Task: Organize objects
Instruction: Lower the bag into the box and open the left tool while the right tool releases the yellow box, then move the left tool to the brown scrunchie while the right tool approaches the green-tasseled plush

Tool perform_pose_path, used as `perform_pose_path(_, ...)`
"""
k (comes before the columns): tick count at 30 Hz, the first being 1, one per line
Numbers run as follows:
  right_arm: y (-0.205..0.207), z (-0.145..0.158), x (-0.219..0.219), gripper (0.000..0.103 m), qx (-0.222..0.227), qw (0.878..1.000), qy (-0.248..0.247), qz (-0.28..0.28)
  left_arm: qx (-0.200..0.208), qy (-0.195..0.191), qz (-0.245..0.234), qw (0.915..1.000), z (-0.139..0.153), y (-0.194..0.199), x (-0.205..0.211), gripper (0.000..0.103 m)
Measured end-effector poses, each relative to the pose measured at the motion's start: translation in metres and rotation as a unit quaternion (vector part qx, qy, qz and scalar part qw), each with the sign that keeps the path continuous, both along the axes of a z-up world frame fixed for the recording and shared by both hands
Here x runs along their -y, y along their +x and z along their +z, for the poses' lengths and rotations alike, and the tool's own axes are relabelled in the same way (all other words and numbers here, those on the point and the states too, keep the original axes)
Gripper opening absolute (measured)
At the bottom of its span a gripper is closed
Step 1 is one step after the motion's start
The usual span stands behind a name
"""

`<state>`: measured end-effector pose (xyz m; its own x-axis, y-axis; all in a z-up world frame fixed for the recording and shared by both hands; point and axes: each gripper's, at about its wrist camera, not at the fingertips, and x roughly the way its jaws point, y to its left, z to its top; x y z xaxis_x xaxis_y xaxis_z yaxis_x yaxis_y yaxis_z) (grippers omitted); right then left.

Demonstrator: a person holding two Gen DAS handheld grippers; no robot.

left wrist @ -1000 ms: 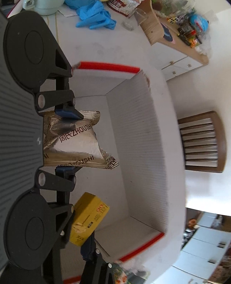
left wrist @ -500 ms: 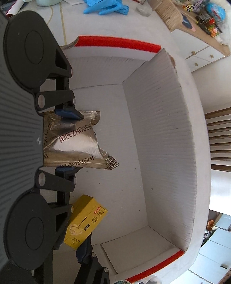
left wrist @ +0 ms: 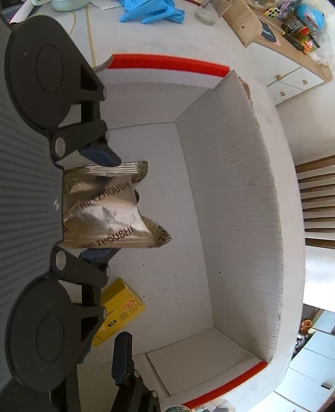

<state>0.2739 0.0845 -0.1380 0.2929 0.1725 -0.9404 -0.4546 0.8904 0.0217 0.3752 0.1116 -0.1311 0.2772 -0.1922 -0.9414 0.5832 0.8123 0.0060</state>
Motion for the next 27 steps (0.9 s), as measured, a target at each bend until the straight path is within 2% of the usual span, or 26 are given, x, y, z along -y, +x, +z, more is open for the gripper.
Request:
perform_pose_path(2,0.001,0.007,-0.001,0.041,0.005,1.000,0.005,0.002,0.003,-0.003,0.004,1.0000,0.004,-0.003,-0.003,0.064)
perform_pose_path(13,-0.025,0.054,0.025,0.048,0.048,0.997,0.056,0.019,0.040,-0.049,0.026,0.9976,0.046,-0.020,-0.015,0.064)
perform_pose_path(17,-0.034,0.078,0.033,0.048,0.072,0.995,0.071,0.024,0.067,-0.072,0.039,0.9944,0.065,-0.034,-0.018,0.064)
perform_pose_path(27,-0.063,0.108,0.072,0.051,0.111,0.989,0.093,0.022,0.118,-0.111,0.048,0.9856,0.108,-0.081,-0.014,0.064)
